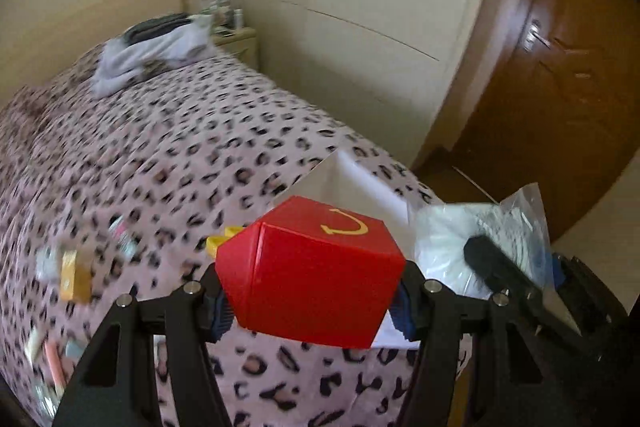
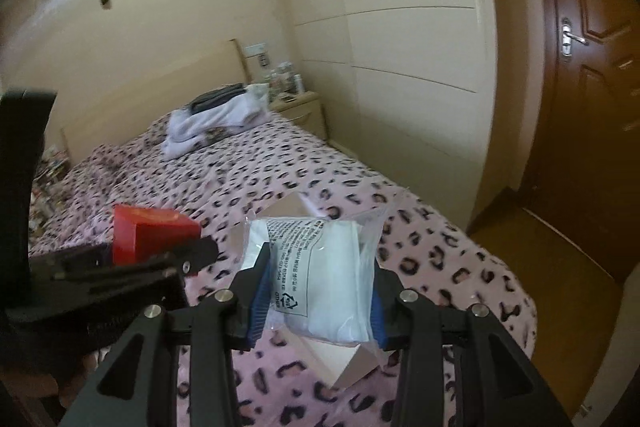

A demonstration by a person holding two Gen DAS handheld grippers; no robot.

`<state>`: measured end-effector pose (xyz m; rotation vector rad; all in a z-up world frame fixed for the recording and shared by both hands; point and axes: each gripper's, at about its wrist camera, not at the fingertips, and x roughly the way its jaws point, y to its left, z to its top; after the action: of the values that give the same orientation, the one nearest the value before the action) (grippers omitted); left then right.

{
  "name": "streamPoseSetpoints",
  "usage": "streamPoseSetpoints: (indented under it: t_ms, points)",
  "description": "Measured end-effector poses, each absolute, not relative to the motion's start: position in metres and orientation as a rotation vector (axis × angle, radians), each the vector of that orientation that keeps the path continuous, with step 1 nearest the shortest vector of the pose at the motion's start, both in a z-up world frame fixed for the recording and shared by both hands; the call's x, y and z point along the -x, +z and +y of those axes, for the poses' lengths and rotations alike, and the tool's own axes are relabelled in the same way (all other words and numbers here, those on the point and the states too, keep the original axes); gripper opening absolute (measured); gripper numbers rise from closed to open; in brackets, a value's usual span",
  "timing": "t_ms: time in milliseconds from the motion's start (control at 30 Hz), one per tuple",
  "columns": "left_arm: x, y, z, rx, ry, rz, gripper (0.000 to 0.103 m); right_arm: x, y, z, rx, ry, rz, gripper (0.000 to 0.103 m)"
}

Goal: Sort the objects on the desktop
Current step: 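Carry the red box and cotton-pad bag with both tools to the white paper bag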

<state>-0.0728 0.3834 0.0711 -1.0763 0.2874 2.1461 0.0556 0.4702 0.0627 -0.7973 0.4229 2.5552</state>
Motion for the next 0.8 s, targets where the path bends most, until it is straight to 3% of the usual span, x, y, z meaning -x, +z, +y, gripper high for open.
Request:
streamPoseSetpoints:
  t_ms: [233, 800]
  points:
    - [0.103, 0.044, 0.431, 1.088, 2.040, 0.448, 0.062, -0.045, 0.046, 0.482, 0.833, 2.469, 0.443, 0.041]
    - [0.122, 0.003, 0.452, 1.138, 1.954, 0.509, 0.062, -0.014, 0.007, 0.473, 0.941, 2.410, 0.446, 0.041]
